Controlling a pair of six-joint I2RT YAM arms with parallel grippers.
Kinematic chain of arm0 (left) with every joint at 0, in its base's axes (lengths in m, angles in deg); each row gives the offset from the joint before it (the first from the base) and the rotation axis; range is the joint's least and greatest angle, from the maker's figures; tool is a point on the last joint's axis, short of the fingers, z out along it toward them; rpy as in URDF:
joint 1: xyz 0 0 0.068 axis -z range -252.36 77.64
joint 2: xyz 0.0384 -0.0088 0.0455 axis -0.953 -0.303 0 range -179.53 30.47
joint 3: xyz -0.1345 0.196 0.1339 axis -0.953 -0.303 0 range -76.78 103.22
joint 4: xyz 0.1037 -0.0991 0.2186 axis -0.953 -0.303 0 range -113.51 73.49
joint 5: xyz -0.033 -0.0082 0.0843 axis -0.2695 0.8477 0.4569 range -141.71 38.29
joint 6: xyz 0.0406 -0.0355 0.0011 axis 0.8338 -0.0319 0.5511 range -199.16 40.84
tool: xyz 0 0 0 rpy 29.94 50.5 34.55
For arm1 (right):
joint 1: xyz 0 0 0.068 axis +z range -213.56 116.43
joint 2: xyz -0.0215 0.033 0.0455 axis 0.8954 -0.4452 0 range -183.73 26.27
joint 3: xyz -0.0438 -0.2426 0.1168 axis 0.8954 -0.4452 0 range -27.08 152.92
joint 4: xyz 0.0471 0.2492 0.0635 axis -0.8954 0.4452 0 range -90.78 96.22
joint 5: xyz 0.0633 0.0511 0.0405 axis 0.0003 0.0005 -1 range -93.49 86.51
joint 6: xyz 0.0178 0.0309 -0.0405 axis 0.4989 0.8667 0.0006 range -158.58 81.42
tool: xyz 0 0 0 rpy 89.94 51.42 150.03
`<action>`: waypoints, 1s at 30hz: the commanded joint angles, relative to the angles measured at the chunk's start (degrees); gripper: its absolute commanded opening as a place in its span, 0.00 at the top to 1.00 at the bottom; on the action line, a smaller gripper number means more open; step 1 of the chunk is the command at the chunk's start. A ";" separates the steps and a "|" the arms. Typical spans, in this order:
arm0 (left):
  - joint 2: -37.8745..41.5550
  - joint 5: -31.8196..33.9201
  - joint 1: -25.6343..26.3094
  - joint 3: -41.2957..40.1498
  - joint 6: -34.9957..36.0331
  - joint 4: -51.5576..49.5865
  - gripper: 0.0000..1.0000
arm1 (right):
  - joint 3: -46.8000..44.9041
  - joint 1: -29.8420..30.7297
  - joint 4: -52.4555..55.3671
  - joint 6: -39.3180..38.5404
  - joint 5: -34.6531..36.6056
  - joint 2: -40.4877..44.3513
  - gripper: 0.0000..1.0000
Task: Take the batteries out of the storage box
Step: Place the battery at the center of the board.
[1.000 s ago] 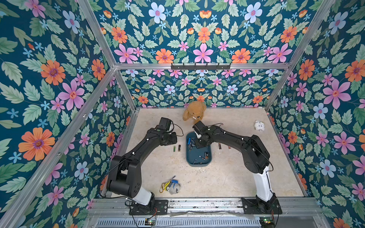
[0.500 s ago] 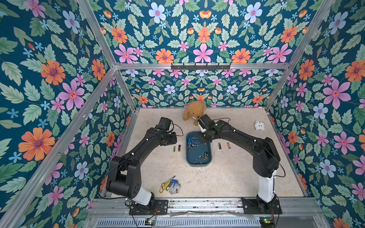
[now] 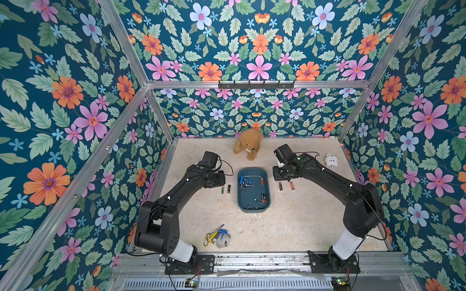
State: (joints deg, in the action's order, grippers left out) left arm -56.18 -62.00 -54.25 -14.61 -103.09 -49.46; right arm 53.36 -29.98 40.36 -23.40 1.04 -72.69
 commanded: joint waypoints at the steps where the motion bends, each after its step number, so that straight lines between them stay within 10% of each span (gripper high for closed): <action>1: -0.07 0.18 -0.09 -0.10 -0.49 0.43 0.64 | -2.24 -1.04 -0.76 0.31 1.16 0.61 0.85; 30: -2.15 -0.09 0.00 0.33 -0.76 0.49 0.64 | -7.85 -4.40 -6.96 -0.90 4.43 -8.00 0.85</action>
State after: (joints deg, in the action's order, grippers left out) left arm -58.04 -62.06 -54.25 -14.59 -103.28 -49.06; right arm 45.19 -34.37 33.76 -23.70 4.45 -80.04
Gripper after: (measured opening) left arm 0.364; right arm 0.156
